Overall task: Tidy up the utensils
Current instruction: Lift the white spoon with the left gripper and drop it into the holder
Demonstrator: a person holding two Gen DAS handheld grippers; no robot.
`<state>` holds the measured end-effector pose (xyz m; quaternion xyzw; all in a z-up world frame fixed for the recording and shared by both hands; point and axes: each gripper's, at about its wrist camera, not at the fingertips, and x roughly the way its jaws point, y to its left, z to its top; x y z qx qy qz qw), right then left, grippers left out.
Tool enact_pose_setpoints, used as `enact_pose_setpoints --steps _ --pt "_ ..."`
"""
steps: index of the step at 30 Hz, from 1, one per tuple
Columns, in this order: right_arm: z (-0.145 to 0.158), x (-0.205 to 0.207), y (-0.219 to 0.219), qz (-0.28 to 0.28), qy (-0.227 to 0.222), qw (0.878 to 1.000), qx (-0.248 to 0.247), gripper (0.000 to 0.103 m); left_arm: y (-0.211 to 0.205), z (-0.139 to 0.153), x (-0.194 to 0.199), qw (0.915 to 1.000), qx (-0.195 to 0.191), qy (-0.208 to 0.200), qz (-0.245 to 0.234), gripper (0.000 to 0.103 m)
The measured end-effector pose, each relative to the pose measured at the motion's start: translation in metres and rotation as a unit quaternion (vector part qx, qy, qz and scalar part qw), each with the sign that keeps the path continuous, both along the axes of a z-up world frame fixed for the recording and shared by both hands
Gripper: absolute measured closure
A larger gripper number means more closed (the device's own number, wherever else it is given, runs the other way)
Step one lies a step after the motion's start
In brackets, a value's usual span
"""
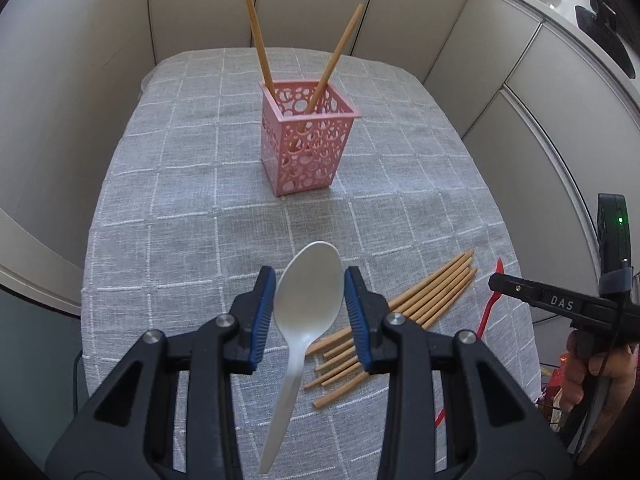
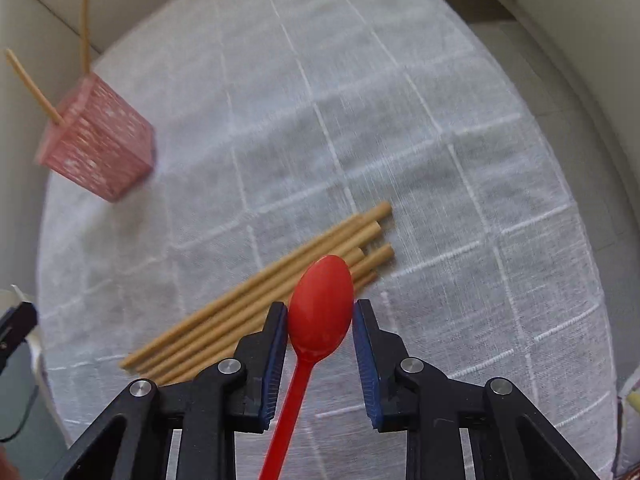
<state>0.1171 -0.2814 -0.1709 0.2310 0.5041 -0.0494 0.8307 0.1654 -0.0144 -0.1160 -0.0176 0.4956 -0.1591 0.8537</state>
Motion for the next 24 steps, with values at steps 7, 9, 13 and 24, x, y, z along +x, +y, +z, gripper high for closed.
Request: enact_pose_setpoints --steps 7,9,13,24 --pt "0.056 -0.013 0.006 -0.01 -0.112 0.994 -0.012 0.074 0.016 0.041 -0.008 0.9963 -0.035 -0.073 0.026 0.066" --pt "0.069 -0.016 0.005 -0.014 -0.14 0.99 -0.023 0.074 0.021 0.052 -0.01 0.9935 -0.046 -0.098 0.034 0.066" --pt "0.088 -0.017 0.009 -0.023 -0.186 0.982 -0.033 0.074 0.023 0.071 -0.005 0.985 -0.076 -0.147 0.049 0.066" --pt "0.098 0.003 0.017 -0.019 -0.227 0.973 -0.034 0.074 0.004 0.085 0.062 0.9437 -0.188 -0.267 0.054 0.066"
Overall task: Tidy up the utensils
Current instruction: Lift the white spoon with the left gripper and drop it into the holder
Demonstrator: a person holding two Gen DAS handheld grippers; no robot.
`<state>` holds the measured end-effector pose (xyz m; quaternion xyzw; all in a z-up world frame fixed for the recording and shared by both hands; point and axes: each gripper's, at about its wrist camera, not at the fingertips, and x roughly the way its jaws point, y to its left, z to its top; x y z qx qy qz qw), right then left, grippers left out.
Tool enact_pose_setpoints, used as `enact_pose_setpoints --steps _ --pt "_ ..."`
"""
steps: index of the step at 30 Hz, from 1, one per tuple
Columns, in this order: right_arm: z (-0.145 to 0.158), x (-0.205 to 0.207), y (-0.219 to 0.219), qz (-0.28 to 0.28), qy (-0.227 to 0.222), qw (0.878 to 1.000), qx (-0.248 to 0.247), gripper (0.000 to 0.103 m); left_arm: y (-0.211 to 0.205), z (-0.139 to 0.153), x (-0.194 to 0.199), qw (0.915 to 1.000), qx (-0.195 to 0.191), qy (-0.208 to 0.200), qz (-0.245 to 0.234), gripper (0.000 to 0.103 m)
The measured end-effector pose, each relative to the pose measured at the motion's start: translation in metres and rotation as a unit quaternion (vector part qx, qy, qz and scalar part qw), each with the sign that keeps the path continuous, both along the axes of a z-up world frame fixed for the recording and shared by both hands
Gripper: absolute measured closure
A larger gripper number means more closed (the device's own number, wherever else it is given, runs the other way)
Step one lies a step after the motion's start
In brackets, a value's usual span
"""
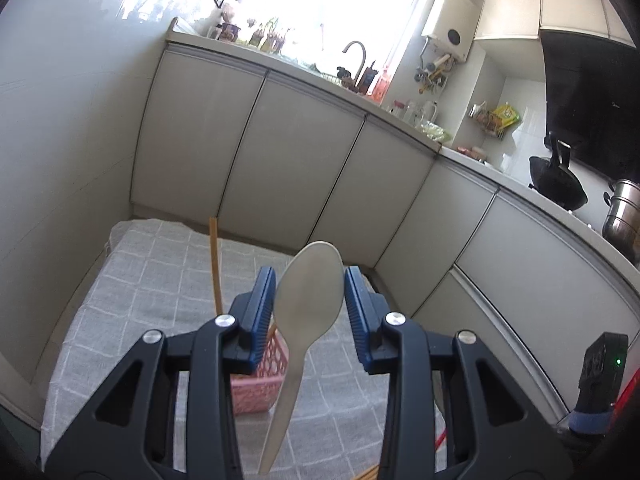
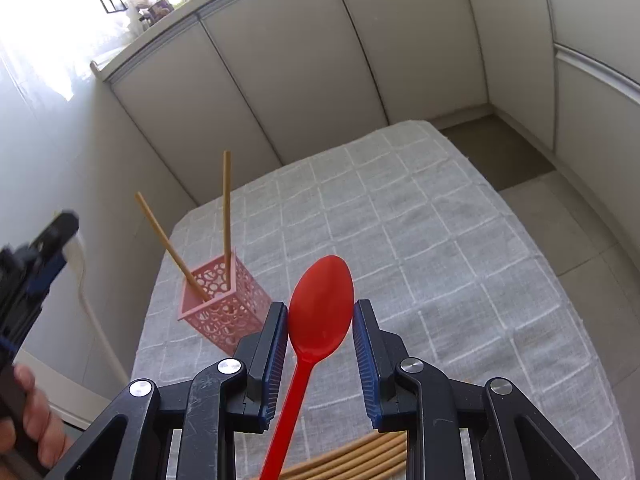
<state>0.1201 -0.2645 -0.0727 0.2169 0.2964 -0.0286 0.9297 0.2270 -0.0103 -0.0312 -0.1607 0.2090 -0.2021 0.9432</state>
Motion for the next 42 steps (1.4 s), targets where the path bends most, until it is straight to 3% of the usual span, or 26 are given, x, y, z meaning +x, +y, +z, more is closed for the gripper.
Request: enact_pose_setpoints --steps 11,23,34,39,42 --pt "0.0 0.026 0.001 0.011 -0.006 1.0 -0.019 0.074 -0.019 -0.018 0.062 0.999 -0.028 -0.03 0.015 0.066" --pt "0.001 0.029 0.006 0.018 -0.015 1.0 -0.017 0.074 -0.027 -0.05 0.071 0.9996 -0.012 -0.016 0.019 0.066" --pt "0.0 0.031 0.007 0.02 -0.012 1.0 -0.007 0.074 -0.021 -0.053 0.064 0.9999 0.002 0.013 0.005 0.065" --pt "0.002 0.029 0.004 0.016 -0.019 1.0 0.005 0.074 -0.018 -0.049 0.053 0.9991 0.025 0.031 0.009 0.061" --pt "0.005 0.027 0.004 0.013 -0.026 1.0 0.008 0.074 -0.016 -0.047 0.042 0.9981 0.039 0.047 0.008 0.047"
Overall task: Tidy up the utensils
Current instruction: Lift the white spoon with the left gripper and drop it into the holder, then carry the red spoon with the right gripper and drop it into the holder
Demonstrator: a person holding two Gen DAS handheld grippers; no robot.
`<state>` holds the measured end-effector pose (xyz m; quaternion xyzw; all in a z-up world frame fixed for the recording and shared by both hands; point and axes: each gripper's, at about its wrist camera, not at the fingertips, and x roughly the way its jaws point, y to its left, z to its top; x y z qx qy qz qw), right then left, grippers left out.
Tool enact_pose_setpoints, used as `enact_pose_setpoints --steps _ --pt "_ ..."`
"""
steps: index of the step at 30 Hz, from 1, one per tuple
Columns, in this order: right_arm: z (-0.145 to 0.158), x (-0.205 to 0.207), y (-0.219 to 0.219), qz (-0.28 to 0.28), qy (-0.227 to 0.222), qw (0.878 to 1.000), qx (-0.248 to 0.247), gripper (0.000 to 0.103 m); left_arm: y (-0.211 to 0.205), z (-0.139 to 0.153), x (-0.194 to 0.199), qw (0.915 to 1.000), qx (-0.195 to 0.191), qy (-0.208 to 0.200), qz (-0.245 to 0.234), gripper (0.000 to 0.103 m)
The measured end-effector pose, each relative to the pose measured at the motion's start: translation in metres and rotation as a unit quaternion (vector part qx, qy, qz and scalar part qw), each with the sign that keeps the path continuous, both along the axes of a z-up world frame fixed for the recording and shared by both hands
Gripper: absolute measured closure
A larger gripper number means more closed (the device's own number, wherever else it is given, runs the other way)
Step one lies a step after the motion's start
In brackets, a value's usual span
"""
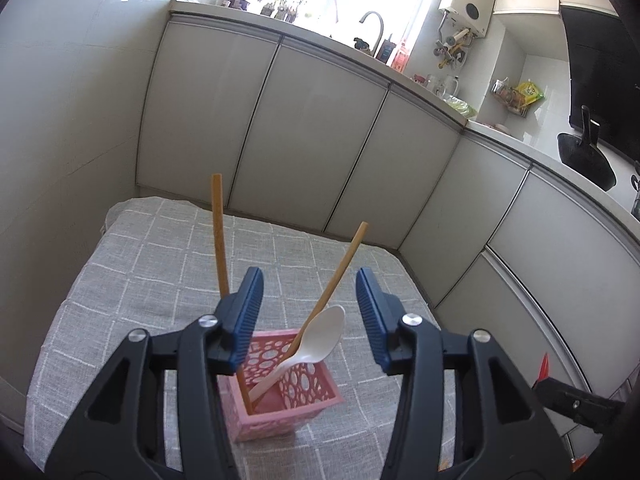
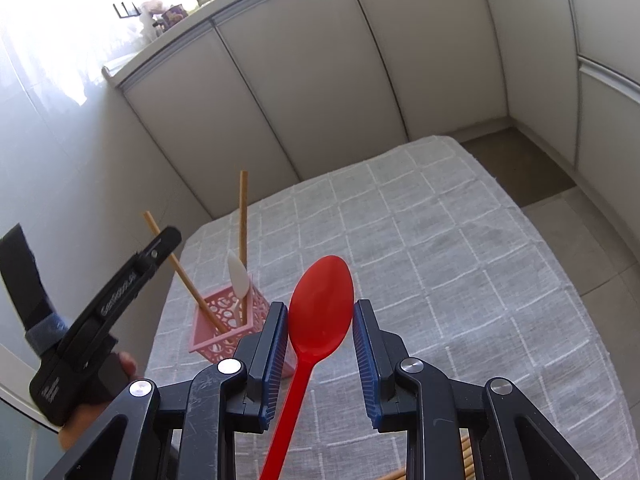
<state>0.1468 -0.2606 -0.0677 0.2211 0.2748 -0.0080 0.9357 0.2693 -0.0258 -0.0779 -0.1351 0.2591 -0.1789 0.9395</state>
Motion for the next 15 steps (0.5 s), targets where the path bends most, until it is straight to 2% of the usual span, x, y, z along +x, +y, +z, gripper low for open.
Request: enact_pose_setpoints --steps 1,4,8,11,15 --pt "0.001 -0.001 0.0 -0.002 -0.002 1.0 0.0 0.074 0.001 0.001 -0.004 0.9999 0.009 0.008 0.0 0.041" --pt "0.003 -0.004 -0.001 -0.007 -0.008 1.0 0.0 0.073 0.006 0.001 -0.017 0.9985 0.042 0.035 0.001 0.037" --pt "0.007 -0.009 -0.002 -0.016 -0.018 1.0 0.0 0.073 0.018 0.003 -0.038 0.9937 0.089 0.068 0.006 0.023" --pt "0.011 -0.013 0.002 -0.025 -0.027 0.999 -0.009 0.073 0.026 0.005 -0.053 0.99 0.104 0.095 0.01 0.014" --pt "0.015 -0.014 0.01 -0.029 -0.039 0.999 -0.016 0.073 0.033 0.0 -0.071 0.9806 0.128 0.147 0.021 0.009"
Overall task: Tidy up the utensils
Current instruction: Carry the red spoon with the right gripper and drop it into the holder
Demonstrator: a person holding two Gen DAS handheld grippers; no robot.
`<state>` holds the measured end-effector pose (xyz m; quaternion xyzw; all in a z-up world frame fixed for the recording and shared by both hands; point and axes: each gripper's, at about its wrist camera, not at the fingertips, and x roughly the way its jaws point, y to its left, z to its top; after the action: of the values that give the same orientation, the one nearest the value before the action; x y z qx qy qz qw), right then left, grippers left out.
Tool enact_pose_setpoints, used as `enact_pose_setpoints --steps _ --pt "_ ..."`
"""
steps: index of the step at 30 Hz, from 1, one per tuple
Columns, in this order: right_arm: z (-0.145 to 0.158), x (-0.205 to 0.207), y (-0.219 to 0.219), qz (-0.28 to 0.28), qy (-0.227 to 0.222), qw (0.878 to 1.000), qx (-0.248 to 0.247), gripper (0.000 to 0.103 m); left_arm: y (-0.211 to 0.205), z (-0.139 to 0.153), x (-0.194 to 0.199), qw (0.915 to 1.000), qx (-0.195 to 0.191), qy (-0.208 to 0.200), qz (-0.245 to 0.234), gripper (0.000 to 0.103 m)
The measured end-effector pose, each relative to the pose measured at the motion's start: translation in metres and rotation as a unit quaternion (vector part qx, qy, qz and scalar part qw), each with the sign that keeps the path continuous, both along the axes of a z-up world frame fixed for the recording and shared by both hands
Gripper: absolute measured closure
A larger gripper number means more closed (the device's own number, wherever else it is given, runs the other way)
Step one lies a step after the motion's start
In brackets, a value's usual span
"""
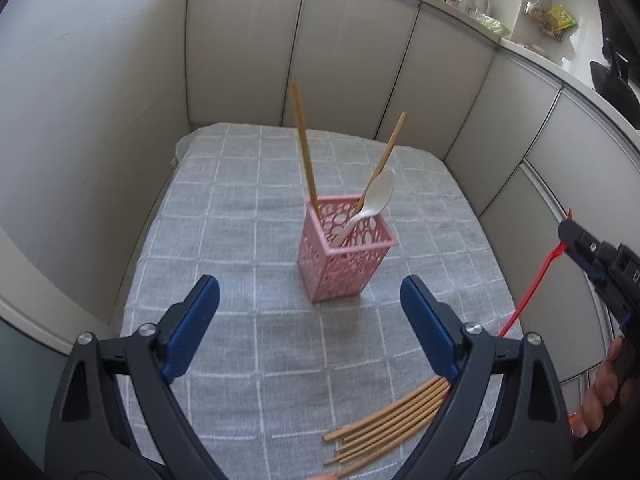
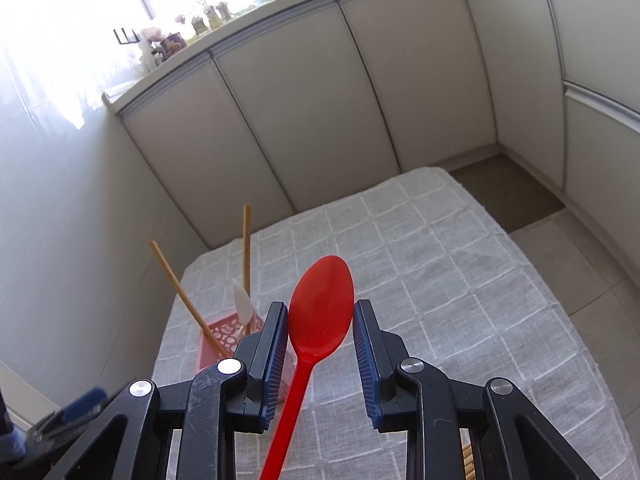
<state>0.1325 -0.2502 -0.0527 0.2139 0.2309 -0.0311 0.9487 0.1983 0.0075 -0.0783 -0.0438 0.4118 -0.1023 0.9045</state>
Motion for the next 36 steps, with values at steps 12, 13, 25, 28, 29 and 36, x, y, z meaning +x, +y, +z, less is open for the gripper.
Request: enact_pose_setpoints --steps 12,13,25,28,29,36 --pt "0.026 0.038 0.042 0.007 -0.067 0.996 -0.054 0.073 0.016 -0.044 -0.015 0.9903 0.094 0.101 0.011 0.004" --pt "0.026 0.044 0.046 0.008 -0.071 0.996 -0.054 0.073 0.02 -0.045 -0.015 0.9901 0.094 0.104 0.013 0.004" --pt "0.02 0.096 0.09 -0.053 -0.124 0.981 -0.138 0.073 0.043 -0.043 -0.007 0.9908 0.059 0.116 0.036 0.004" --pt "0.006 0.107 0.097 -0.051 -0.111 0.982 -0.147 0.073 0.045 -0.043 -0.006 0.9905 0.054 0.12 0.039 0.004" --pt "0.003 0.11 0.099 -0.05 -0.107 0.982 -0.149 0.073 0.045 -0.043 -0.005 0.9904 0.051 0.122 0.039 0.004" --pt "-0.008 0.113 0.097 -0.029 -0.095 0.986 -0.137 0.051 0.041 -0.043 -0.005 0.9907 0.048 0.123 0.033 0.004"
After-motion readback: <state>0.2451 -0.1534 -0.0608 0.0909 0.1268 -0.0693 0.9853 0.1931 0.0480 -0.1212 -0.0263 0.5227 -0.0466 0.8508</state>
